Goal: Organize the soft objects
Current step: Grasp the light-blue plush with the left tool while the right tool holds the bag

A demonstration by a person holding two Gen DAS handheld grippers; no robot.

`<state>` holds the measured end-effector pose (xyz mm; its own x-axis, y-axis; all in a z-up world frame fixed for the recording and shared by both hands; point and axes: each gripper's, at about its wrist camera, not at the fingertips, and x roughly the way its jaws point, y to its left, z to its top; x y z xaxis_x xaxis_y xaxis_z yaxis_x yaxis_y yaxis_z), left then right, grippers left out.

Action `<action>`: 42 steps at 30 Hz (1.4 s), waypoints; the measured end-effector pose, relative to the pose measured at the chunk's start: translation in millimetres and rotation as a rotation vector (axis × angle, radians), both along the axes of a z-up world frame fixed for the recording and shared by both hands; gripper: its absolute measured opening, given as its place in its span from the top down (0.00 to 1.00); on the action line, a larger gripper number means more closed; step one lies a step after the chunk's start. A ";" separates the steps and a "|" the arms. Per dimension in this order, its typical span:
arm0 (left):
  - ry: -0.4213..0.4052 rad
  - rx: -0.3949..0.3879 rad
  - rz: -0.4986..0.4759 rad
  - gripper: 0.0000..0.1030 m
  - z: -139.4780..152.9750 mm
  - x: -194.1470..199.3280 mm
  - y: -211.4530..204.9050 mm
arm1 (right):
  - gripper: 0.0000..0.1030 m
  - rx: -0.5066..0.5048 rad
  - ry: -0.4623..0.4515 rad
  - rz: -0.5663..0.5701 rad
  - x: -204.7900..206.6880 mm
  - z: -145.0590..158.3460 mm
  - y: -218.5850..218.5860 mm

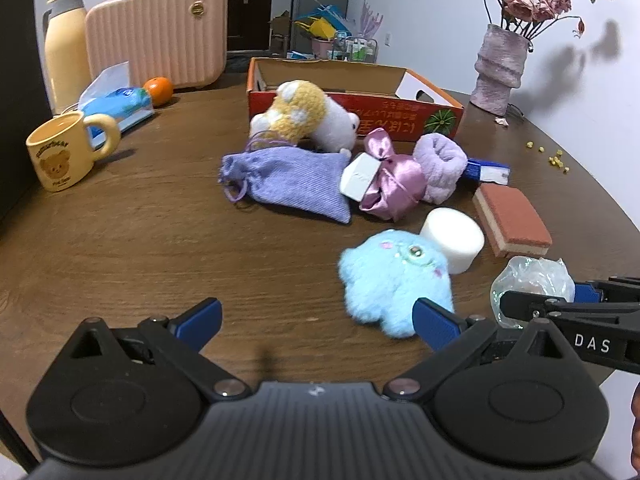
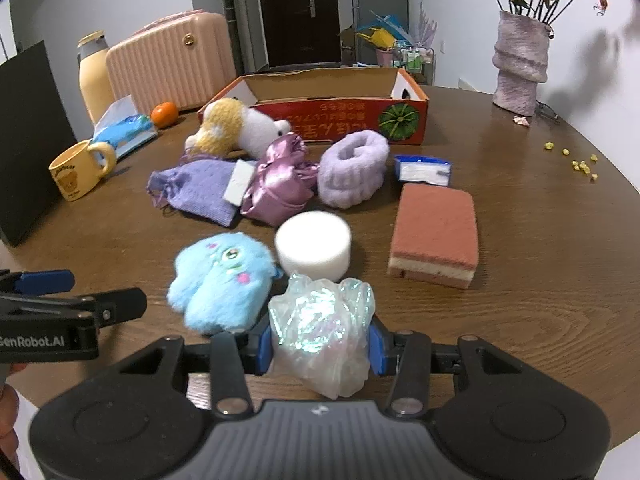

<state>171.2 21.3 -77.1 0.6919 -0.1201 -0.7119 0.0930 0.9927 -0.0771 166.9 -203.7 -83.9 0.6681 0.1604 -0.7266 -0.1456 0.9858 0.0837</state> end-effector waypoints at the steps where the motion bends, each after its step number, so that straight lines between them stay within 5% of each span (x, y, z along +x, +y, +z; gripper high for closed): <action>1: 0.000 0.004 -0.003 0.00 0.2 1.8 -2.8 | 0.57 0.003 -0.001 -0.003 1.3 -0.4 -2.8; 39: 0.124 0.089 -0.085 0.00 -40.0 71.5 -75.1 | 0.57 0.041 -0.028 -0.024 41.2 -25.5 -55.4; 42: 0.125 0.088 -0.072 0.13 -42.0 71.7 -73.9 | 0.57 0.039 -0.030 -0.017 41.4 -24.7 -53.9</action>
<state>242.9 -52.6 -119.1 0.5890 -0.0999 -0.8019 0.1595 0.9872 -0.0059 208.3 -257.7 -108.7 0.6922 0.1772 -0.6996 -0.1323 0.9841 0.1184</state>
